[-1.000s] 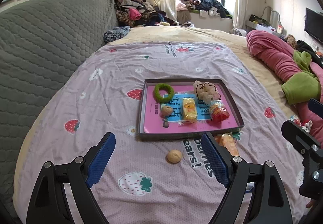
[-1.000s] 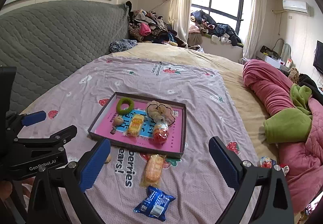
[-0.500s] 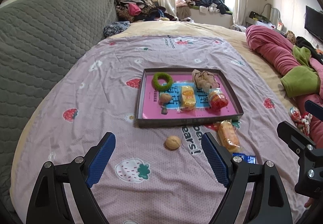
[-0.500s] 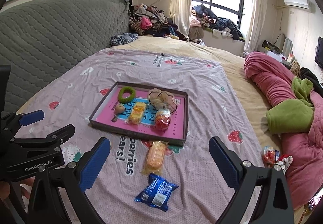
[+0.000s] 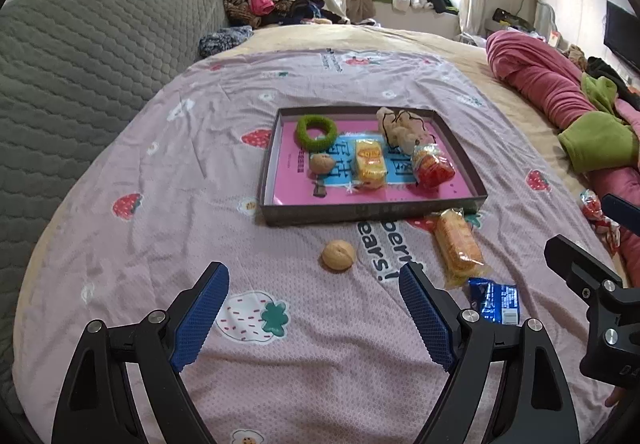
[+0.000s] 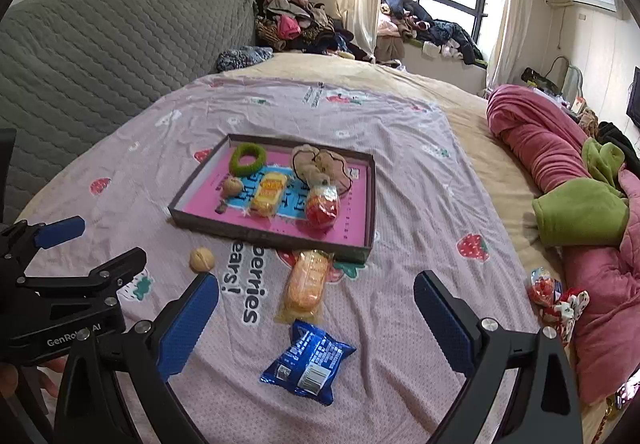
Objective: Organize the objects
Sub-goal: 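Move the left tool toward the walnut while the right tool approaches the orange bread pack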
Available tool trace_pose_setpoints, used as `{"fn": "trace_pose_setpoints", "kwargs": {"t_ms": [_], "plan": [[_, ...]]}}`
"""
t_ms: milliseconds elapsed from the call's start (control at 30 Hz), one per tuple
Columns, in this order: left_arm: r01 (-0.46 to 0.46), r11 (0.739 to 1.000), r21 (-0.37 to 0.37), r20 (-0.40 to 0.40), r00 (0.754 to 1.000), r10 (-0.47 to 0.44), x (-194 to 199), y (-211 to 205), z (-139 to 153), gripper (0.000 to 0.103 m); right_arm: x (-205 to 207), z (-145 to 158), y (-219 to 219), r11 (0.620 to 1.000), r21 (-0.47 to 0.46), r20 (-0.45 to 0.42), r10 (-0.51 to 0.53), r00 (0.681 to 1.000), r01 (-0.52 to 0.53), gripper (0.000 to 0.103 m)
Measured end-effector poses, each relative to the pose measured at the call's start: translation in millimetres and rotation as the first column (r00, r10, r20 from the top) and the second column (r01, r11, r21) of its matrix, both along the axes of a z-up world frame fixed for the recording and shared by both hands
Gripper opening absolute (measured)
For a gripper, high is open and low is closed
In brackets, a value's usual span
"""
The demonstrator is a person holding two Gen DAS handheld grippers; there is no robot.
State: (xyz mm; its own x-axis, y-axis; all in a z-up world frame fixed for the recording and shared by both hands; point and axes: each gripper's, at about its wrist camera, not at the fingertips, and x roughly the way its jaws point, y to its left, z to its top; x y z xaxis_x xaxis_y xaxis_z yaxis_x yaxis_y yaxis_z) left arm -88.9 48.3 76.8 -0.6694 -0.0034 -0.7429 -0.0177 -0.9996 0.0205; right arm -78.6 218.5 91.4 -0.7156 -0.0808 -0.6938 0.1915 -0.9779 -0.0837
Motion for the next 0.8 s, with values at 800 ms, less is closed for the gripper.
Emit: {"fn": "trace_pose_setpoints", "kwargs": {"t_ms": [800], "plan": [[0.004,1.0,-0.003,0.102,0.995,-0.004,-31.8,1.1,-63.4,0.088,-37.9,-69.4,0.0,1.0,0.021,0.137,-0.01,0.991,0.007,0.099]]}}
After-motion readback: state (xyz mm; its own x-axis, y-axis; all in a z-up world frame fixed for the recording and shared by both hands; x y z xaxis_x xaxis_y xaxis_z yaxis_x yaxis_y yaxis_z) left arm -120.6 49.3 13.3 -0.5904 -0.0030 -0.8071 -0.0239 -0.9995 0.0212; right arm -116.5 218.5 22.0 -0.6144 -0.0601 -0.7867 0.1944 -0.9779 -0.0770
